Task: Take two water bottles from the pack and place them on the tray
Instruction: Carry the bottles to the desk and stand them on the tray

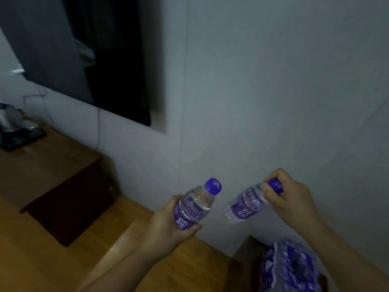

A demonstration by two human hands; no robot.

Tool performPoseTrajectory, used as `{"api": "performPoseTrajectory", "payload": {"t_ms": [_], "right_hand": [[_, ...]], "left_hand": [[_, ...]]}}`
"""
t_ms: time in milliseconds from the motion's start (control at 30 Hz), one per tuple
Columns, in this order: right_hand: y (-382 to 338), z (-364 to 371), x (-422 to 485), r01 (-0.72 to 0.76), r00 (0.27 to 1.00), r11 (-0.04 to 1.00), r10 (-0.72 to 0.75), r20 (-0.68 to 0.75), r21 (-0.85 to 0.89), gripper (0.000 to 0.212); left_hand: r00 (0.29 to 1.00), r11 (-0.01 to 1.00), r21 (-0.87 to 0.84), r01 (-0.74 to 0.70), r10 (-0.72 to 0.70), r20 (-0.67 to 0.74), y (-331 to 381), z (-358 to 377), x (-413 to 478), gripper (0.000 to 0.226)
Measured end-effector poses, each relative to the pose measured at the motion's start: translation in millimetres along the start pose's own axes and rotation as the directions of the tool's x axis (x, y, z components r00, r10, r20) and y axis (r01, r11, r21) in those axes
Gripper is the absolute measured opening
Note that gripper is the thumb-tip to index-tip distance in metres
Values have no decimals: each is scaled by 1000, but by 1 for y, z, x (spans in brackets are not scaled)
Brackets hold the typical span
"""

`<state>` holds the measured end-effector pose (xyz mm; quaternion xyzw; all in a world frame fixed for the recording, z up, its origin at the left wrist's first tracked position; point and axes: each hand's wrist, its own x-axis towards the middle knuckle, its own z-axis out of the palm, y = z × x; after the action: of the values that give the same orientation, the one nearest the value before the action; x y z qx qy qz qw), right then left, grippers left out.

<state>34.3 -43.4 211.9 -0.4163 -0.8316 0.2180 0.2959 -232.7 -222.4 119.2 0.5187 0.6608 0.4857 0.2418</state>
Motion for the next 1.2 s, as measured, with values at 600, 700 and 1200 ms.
{"api": "performPoseTrajectory", "payload": {"t_ms": [600,700,1200], "right_hand": [[-429,287,123,352,930,918,-366,45,184,11],[-470,352,159,388,910,896,-410,66,216,10],[-702,644,336,426,876,880,-459,149,210,9]], "left_hand": [[945,999,33,26,-14,-327,-98,-436,-27,65],[944,998,44,38,-22,-330,-139,-500,-1,63],[898,990,29,140,-115,-424,-324,-830,91,66]]}}
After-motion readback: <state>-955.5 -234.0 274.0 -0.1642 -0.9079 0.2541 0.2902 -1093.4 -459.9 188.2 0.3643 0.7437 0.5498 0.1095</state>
